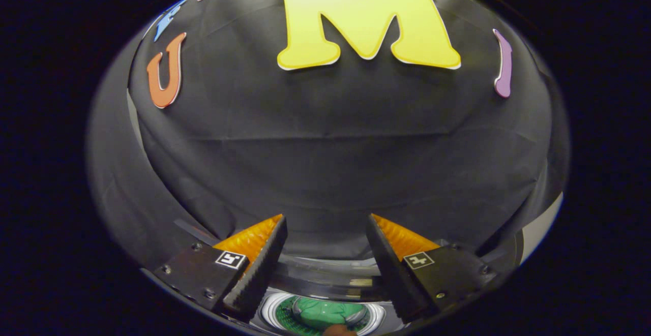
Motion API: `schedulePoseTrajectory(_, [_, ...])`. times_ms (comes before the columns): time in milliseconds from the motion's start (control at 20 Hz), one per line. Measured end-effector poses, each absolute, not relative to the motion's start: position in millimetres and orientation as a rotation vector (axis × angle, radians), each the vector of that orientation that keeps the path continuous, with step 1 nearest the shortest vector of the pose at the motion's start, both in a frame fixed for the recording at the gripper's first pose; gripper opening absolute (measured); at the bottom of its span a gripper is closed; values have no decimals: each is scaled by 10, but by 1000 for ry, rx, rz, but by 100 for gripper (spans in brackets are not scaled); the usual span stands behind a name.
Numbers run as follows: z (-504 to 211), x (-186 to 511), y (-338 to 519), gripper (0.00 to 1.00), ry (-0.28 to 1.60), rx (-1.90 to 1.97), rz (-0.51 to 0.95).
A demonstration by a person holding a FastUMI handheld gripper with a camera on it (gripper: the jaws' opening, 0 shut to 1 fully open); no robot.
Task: Put the clothes into the washing machine and then close the washing machine lid.
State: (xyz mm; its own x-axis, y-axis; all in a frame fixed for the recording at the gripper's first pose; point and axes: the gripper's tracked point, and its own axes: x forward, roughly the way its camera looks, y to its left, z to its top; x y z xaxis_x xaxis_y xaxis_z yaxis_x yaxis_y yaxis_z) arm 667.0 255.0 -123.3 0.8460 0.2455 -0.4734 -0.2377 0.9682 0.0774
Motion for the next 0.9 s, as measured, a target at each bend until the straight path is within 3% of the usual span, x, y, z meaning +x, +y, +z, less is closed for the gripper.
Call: schedulePoseTrajectory(900, [-1235,5903,2534,98,209,-7,241])
